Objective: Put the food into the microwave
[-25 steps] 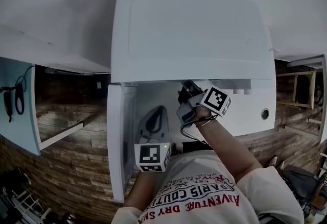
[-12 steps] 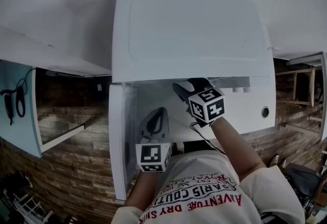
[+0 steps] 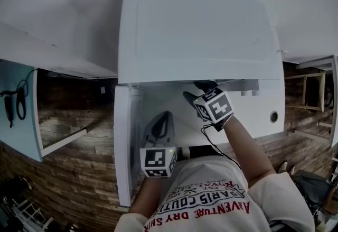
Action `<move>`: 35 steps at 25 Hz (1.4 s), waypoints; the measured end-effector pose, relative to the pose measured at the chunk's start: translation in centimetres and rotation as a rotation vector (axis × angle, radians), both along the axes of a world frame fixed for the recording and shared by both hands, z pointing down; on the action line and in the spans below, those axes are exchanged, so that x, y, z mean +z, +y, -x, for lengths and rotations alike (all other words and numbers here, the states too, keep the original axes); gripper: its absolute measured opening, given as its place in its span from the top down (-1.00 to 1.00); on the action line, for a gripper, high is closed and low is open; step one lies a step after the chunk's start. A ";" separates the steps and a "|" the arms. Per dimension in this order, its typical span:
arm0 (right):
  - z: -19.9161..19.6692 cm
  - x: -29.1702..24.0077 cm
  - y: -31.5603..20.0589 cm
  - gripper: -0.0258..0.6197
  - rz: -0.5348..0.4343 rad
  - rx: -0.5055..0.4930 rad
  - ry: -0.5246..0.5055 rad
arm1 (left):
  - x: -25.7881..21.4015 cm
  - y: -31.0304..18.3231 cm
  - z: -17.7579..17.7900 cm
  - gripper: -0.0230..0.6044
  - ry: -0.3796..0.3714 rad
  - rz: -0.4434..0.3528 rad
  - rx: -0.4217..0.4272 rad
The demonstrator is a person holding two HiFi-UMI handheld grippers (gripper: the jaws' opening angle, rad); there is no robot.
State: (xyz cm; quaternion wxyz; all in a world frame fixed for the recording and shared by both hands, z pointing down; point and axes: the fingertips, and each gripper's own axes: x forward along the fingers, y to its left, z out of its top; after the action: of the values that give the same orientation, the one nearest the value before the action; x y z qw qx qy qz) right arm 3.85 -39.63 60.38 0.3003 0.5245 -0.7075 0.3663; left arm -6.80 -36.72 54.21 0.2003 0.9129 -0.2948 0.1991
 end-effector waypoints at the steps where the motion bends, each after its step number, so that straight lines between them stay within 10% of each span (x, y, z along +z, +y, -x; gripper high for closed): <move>1: 0.0 0.0 0.0 0.23 0.001 -0.002 0.003 | 0.0 0.0 -0.1 0.90 0.001 0.000 0.001; 8: 0.3 -0.2 0.8 0.28 -0.012 0.018 -0.002 | -0.1 0.3 -0.2 0.90 0.000 -0.001 0.004; 12: 0.4 -2.3 1.0 0.82 -0.099 0.077 0.017 | -0.9 -0.1 -0.6 0.90 0.001 -0.021 0.004; 20: 0.2 -7.3 3.6 0.88 -0.238 0.276 -0.058 | -4.6 -0.4 -2.6 0.90 0.031 -0.085 0.031; 35: -1.7 -20.0 5.0 0.88 -0.598 0.312 -0.058 | -14.6 -1.1 -5.8 0.90 0.104 -0.346 0.089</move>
State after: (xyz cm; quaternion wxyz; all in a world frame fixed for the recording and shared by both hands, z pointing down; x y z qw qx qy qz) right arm 5.57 -34.66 40.43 0.0531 0.6808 -0.7029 0.1989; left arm -1.00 -37.84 39.63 0.0465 0.9548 -0.2733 0.1069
